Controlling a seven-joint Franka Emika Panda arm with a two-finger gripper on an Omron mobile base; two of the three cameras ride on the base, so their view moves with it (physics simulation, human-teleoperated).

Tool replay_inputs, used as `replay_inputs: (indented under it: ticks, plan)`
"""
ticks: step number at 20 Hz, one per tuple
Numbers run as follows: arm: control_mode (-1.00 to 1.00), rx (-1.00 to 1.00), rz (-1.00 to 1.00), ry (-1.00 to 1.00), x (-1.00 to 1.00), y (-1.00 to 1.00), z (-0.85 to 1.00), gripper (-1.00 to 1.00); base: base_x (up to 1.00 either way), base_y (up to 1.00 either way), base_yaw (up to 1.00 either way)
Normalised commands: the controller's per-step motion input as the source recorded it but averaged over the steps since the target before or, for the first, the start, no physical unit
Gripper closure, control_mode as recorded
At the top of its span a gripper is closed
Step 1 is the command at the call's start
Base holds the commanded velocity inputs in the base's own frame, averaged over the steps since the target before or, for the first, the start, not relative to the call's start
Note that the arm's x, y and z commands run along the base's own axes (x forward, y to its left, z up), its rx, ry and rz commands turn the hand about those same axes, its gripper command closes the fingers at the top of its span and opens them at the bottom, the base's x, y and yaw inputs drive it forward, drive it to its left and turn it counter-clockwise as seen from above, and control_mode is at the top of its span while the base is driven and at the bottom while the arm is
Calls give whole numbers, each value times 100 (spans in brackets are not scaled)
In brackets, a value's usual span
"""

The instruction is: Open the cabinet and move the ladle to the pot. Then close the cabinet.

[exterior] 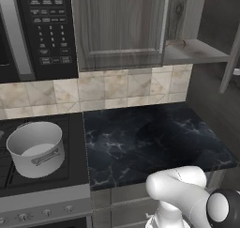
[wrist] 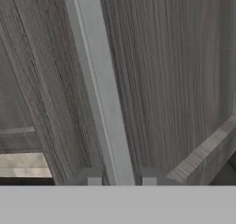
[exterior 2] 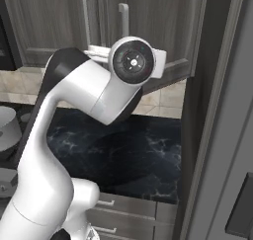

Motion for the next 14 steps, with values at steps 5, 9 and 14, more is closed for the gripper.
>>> replay_inputs:
  ticks: [5, 9, 14]
  plan:
    - [-100, 0, 0, 1, -10, 0, 0, -100, 0, 0, 0]
    - [-100, 0, 0, 2, -23, -9, 0, -100, 0, 0, 0]
    - [-100, 0, 0, 2, -45, -1, 0, -100, 0, 0, 0]
